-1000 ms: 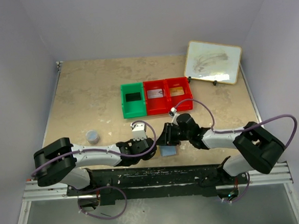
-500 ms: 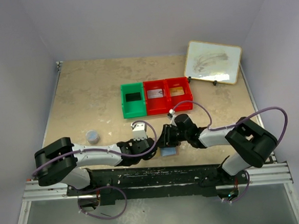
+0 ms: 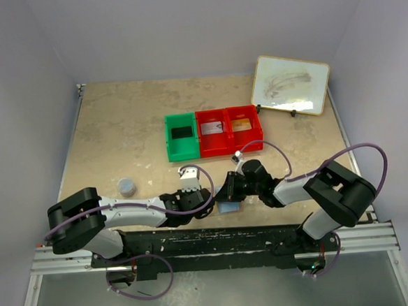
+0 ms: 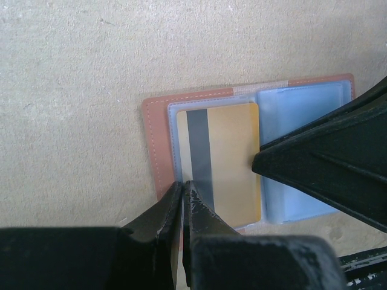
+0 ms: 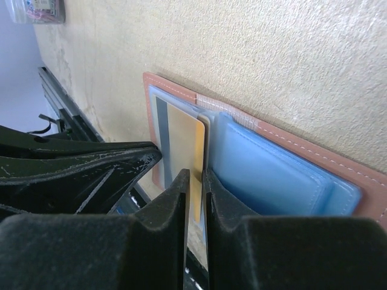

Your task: Take the credit cards out of the card holder

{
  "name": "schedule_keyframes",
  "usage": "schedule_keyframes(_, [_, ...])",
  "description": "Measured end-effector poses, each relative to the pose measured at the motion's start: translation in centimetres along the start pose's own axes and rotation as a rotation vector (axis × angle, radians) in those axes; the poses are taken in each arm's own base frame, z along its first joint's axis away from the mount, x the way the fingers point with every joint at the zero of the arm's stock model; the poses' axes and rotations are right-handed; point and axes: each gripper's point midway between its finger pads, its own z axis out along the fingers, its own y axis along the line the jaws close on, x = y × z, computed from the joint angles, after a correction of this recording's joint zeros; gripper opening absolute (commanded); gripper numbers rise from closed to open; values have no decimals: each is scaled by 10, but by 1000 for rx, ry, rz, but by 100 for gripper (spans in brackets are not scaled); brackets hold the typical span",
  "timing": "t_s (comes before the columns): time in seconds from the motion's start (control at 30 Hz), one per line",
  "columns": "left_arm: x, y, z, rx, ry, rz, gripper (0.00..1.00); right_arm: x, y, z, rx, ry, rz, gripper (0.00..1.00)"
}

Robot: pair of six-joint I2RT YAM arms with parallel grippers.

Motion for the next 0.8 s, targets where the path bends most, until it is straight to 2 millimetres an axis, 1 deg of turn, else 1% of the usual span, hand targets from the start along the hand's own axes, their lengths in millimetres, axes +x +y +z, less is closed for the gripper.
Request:
schedule_keyframes(0.07, [0,0,0,-1,-3,0,0,-1,0,0,2,-4,3,13])
schedule_keyframes(0.17, [0,1,0,-3,-4,1,0,-1,-2,0,12,-8,4,3])
schedule_keyframes(0.23, [-1,1,0,-3,-5,0,0,-1,-3,-1,24,-8,2,0])
schedule_keyframes(0.37, [-1,1,0,-4,-5,0,0,-2,1,-5,28,-11,-15,0])
schedule_keyframes(0.53, [-1,1,0,-5,-6,0,0,-2,10,-12,11,-13,-32,0])
schedule_keyframes(0.6, [0,4,1,-15,-5,5,0,-1,10,-14,15,-9,-30,0])
schedule_keyframes(0.8, [-1,5,1,-17,-8,5,0,3,6,-16,32,2,-21,0])
